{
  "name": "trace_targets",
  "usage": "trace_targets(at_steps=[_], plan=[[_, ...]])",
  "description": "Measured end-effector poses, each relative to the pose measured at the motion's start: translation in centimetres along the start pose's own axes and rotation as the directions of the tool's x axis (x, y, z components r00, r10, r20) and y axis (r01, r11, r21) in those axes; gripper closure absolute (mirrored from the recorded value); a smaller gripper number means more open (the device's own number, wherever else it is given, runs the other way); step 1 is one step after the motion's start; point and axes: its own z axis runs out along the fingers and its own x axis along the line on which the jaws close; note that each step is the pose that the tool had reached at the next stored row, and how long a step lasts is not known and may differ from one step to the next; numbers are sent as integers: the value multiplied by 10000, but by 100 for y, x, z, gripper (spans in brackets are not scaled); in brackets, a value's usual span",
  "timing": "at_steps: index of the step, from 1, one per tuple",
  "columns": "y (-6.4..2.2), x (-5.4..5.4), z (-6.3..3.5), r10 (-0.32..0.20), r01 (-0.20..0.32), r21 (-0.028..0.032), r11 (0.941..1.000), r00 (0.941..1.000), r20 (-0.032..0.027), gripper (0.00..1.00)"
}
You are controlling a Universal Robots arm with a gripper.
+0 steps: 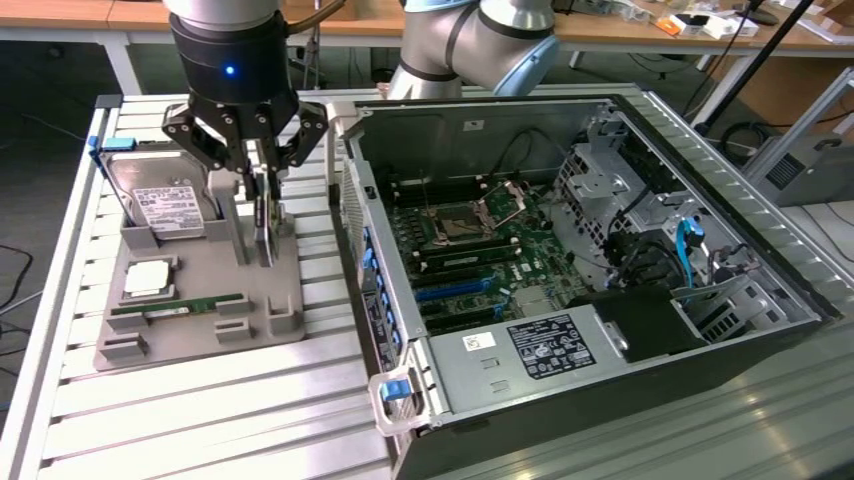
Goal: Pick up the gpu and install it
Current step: 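Pick up the gpu and move the gpu toward the slot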
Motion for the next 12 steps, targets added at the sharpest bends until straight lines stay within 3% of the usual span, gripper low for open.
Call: trace_targets(at_steps=[12], plan=[[1, -1, -40, 1, -1, 0, 10000, 10000, 0, 73]])
